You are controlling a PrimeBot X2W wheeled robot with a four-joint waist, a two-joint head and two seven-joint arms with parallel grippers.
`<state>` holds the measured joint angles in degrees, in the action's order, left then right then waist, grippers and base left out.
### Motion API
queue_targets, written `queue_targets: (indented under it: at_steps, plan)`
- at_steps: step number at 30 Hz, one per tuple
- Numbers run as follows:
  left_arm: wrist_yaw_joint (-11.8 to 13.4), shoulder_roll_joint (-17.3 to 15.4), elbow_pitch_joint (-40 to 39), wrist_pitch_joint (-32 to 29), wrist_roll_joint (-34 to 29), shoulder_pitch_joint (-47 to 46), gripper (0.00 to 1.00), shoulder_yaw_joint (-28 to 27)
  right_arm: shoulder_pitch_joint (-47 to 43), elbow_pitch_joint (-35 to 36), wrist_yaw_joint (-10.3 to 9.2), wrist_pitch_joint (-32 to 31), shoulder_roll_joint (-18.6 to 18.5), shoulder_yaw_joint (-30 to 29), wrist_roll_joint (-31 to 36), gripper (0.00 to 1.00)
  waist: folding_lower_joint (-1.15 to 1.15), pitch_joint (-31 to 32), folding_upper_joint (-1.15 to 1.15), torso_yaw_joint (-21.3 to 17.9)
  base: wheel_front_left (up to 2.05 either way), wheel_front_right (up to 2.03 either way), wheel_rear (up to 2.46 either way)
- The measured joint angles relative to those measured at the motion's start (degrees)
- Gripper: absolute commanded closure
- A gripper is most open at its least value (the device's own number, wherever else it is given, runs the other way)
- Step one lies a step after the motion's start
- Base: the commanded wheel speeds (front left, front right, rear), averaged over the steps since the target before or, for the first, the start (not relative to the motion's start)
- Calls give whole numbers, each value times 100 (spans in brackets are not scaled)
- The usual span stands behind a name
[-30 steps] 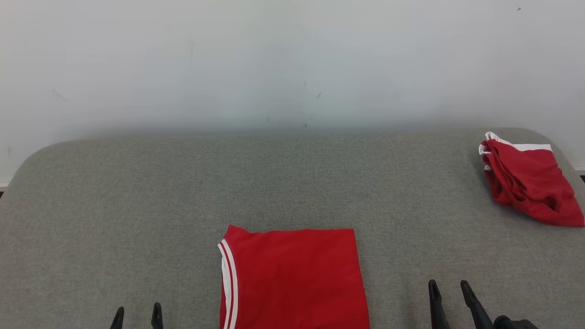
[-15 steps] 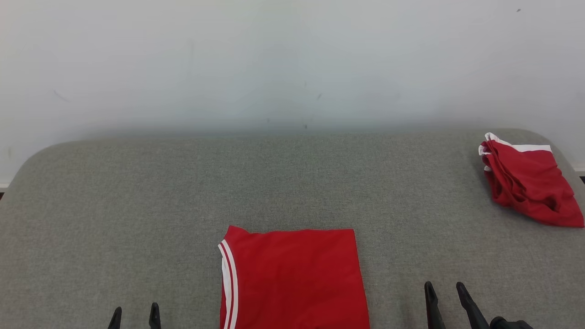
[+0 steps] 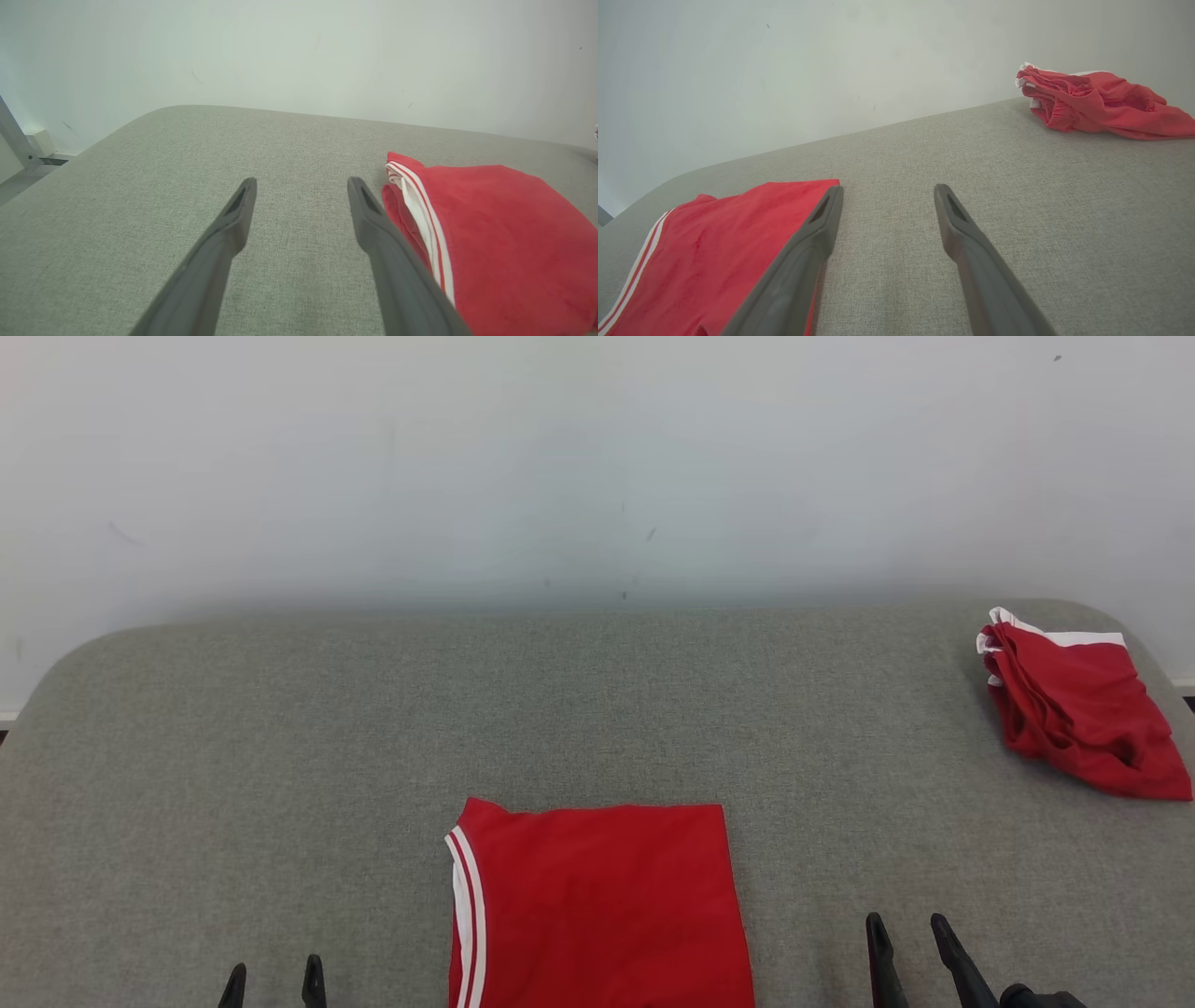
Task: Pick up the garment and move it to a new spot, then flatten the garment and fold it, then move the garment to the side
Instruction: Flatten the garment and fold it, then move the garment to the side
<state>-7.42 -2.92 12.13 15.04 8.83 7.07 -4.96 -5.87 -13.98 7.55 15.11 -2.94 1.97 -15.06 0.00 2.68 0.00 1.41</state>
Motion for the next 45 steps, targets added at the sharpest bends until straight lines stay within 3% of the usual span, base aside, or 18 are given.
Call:
queue_targets:
  at_steps: [45]
  plan:
    - [-9, 1, 26, 0, -2, -2, 0, 19, -8, -57, 0, 0, 0, 31, -20, 0, 0, -1, 0, 51, 0, 0, 0]
